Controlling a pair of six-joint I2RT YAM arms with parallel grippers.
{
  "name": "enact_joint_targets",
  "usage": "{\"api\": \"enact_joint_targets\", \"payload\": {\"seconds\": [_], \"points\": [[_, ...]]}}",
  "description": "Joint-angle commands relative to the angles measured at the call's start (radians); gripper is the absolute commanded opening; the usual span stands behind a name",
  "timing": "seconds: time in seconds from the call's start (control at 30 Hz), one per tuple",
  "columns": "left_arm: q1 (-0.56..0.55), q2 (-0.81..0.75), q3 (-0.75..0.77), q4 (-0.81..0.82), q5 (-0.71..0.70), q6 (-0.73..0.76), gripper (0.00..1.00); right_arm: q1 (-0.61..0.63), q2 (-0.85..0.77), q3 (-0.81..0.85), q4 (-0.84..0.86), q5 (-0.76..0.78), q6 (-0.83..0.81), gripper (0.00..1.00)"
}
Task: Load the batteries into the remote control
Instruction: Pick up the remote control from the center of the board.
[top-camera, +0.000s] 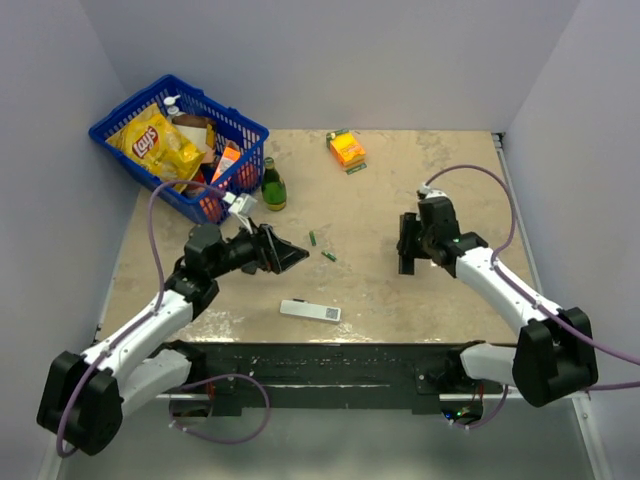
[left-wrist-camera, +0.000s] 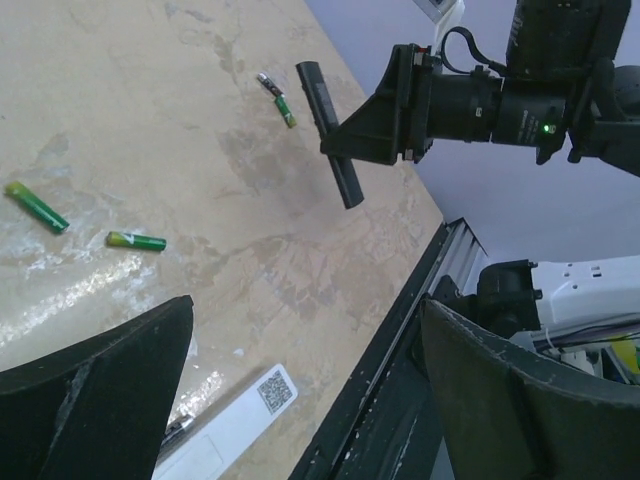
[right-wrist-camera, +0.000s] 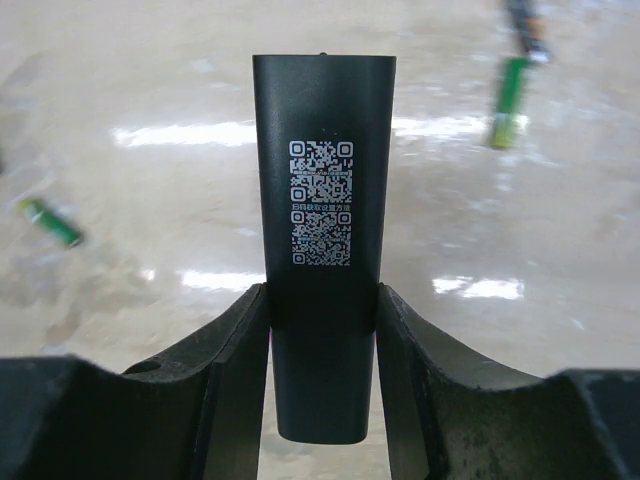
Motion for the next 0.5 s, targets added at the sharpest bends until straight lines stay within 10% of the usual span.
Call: {"api": "enact_joint_targets", "payload": {"seconds": [0.0, 0.47], "points": [[-0.057, 0.117, 0.007, 0.243, -0.004, -0.092, 1.0, 0.145, -0.042, 0.019, 0.095, -0.078, 0.004, 0.07], [-0.181, 0.432, 0.13, 0.449, -0.158, -0.21, 0.99, 0.427, -0.073, 0.023, 0.23, -0.108, 0.033, 0.06]]}}
